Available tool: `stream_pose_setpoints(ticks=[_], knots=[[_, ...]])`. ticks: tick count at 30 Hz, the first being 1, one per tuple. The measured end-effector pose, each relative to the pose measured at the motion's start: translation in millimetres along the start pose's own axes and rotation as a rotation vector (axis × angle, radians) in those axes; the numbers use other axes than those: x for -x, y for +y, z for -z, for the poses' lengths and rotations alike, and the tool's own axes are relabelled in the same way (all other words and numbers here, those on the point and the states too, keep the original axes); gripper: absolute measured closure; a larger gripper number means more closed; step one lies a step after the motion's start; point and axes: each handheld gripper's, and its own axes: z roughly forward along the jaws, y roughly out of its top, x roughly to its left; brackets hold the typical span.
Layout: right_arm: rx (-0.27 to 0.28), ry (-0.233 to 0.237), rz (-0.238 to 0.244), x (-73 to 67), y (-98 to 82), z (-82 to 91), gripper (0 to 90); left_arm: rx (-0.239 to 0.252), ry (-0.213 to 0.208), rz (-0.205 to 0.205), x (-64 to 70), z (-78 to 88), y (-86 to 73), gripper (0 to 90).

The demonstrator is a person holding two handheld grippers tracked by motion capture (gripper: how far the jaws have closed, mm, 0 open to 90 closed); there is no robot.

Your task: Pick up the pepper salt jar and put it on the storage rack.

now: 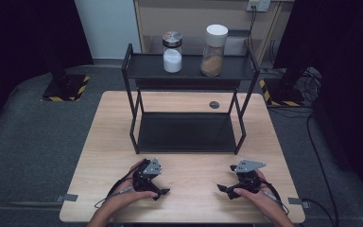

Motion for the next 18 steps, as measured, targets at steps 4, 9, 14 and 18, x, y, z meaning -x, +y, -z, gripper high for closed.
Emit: stream_pose_setpoints(ticks=[4, 9, 14, 18], knots=[[-0.019, -0.01, 0.007, -0.3, -1.1, -3.1, 3.8, 0.0, 0.0, 0.0, 0.0, 0.0, 0.0, 0.0], [-0.048, -0.021, 0.016, -1.8, 0.0, -5.3, 3.9, 0.0, 0.0, 0.0, 0.0, 0.0, 0.0, 0.0], [-0.06, -0.028, 0.022, -3.2, 1.3, -5.7, 3.8, 0.0, 0.0, 0.001, 0.1, 0.0, 0.0, 0.0], [-0.074, -0.029, 0.027, -3.8, 3.2, -6.5, 3.6, 0.0, 0.0, 0.001, 0.2, 0.0, -0.1, 0.0]])
